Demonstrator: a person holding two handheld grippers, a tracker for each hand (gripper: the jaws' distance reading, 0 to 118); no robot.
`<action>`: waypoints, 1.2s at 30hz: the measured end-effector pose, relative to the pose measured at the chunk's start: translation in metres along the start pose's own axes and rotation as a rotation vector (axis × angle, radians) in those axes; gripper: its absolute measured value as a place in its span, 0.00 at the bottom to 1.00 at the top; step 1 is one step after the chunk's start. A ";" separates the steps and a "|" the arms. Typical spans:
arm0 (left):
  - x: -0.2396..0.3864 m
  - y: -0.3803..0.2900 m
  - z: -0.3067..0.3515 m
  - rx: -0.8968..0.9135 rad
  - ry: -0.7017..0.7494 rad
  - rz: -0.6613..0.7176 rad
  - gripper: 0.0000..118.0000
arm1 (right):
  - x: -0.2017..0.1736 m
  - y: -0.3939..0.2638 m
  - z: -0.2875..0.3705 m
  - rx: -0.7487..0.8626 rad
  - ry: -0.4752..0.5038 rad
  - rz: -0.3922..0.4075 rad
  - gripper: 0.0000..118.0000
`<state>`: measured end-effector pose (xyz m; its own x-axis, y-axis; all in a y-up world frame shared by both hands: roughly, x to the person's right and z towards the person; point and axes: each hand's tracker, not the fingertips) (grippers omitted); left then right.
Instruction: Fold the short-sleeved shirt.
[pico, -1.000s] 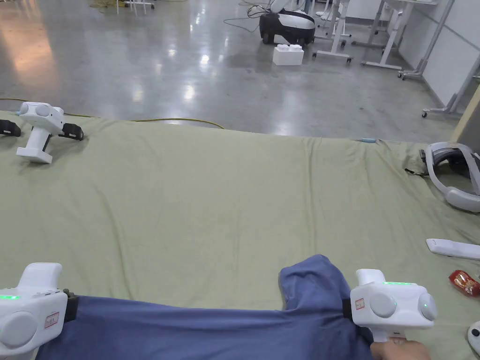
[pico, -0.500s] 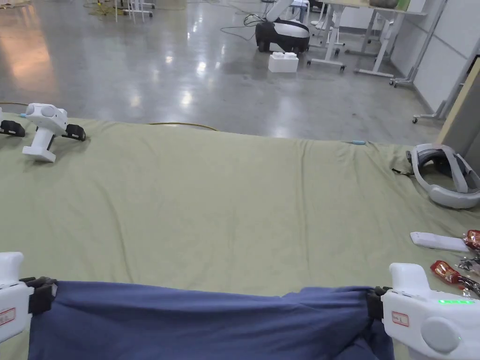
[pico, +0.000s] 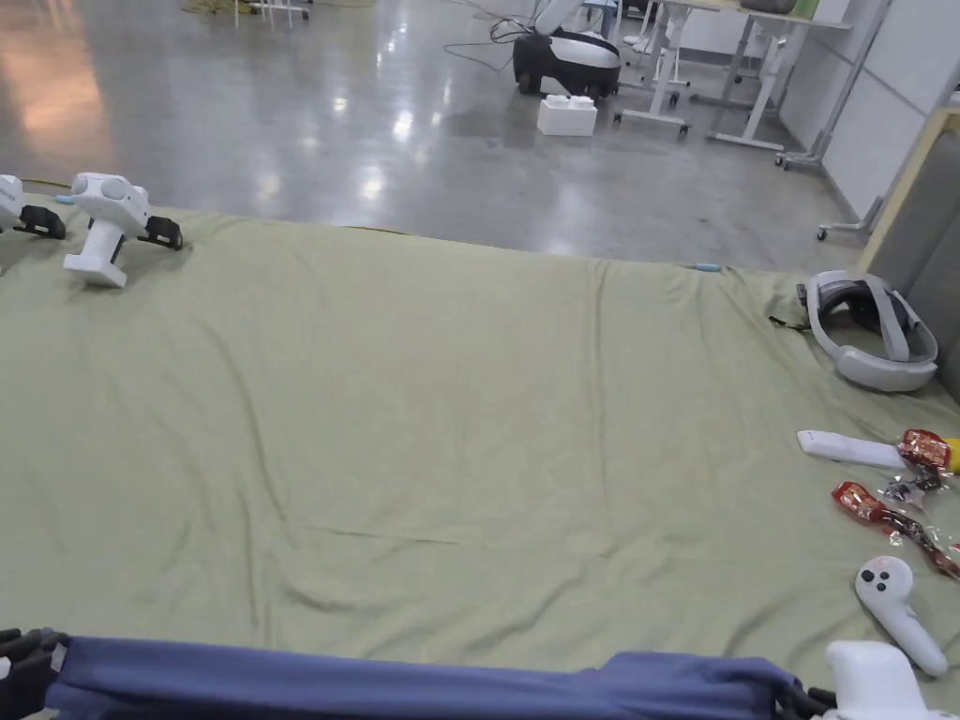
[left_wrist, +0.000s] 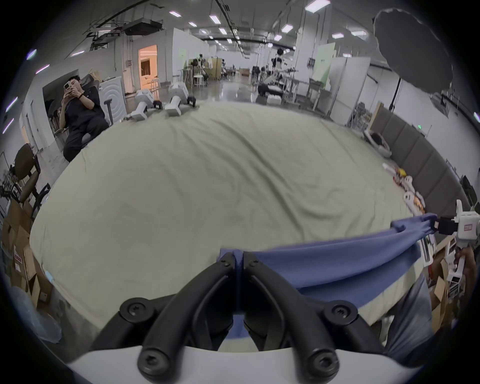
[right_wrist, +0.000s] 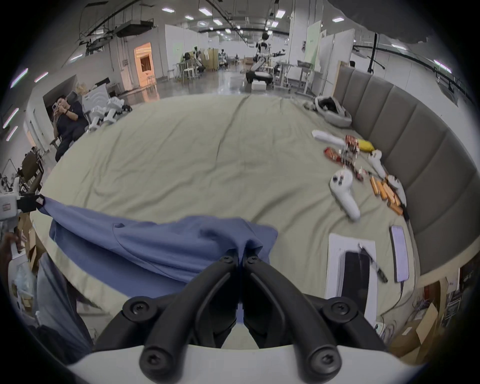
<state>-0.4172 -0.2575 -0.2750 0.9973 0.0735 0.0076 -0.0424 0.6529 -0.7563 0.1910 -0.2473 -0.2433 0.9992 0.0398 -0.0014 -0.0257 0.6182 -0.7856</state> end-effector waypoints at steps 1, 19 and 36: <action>-0.001 -0.008 -0.002 -0.026 -0.003 -0.003 0.06 | -0.001 -0.009 -0.003 -0.030 -0.003 0.002 0.04; -0.002 -0.047 -0.044 -0.153 0.064 -0.056 0.59 | -0.012 -0.046 -0.028 -0.071 -0.089 0.004 0.70; 0.130 0.077 0.023 0.590 0.062 -0.107 0.58 | -0.125 0.086 0.028 0.691 -0.103 -0.033 0.68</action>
<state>-0.2927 -0.1803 -0.3169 0.9987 -0.0486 0.0119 0.0500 0.9636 -0.2627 0.0628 -0.1774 -0.2931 0.9927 0.0650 0.1012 -0.0425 0.9765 -0.2111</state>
